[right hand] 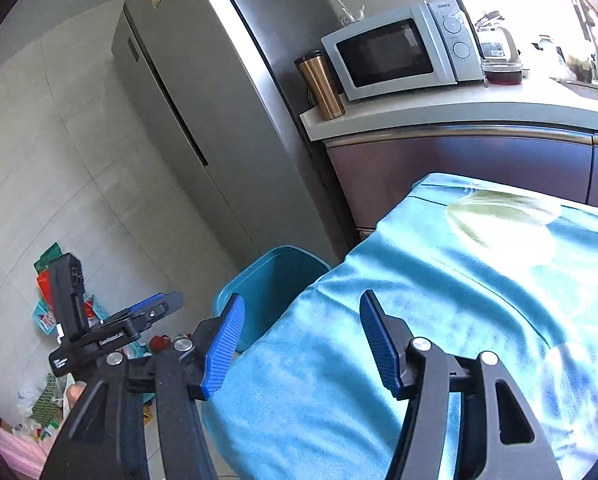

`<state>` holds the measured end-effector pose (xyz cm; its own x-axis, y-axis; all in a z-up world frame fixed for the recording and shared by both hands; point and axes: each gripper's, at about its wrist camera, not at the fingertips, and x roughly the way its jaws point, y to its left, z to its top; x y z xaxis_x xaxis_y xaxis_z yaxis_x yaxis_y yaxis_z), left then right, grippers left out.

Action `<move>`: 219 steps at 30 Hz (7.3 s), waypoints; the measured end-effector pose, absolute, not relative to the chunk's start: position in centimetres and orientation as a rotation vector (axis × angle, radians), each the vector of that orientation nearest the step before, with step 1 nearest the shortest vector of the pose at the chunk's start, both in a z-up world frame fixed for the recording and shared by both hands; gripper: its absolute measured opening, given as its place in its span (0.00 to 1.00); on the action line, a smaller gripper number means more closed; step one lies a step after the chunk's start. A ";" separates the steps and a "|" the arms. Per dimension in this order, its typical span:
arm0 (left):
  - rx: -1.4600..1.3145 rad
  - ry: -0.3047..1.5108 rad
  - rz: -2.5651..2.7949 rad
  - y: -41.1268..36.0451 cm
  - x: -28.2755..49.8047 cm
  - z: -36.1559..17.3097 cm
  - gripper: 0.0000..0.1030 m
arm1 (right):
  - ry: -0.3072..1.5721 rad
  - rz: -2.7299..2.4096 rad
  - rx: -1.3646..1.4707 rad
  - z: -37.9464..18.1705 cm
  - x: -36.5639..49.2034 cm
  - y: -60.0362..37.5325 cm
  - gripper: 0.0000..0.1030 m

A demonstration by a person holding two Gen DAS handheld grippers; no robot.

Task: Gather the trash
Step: 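Move both open tools back over the orange peel and foam net, then grasp the orange peel with the left tool while the right tool grasps the foam net, then carry the orange peel and white foam net over the teal bin with both tools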

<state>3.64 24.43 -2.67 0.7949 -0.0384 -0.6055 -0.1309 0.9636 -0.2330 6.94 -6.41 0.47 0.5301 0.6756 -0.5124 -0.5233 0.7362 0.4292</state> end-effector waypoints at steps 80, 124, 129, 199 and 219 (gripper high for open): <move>0.259 0.905 -0.776 -21.8 14.6 -8.7 0.15 | 0.787 0.164 0.580 -8.5 10.8 -39.1 0.05; -0.081 0.757 -0.381 7.5 6.4 -2.4 0.14 | 0.650 0.628 0.524 -2.5 6.2 -21.8 0.04; -0.102 0.749 -0.343 10.0 6.0 -2.1 0.14 | 0.660 0.674 0.511 -2.3 6.6 -19.4 0.04; -0.215 0.747 -0.036 22.5 5.8 -4.2 0.14 | 0.814 0.970 0.429 -3.2 13.4 -3.3 0.04; -0.221 0.788 0.039 24.3 7.6 -5.9 0.14 | 0.895 0.976 0.377 -4.4 15.4 0.6 0.04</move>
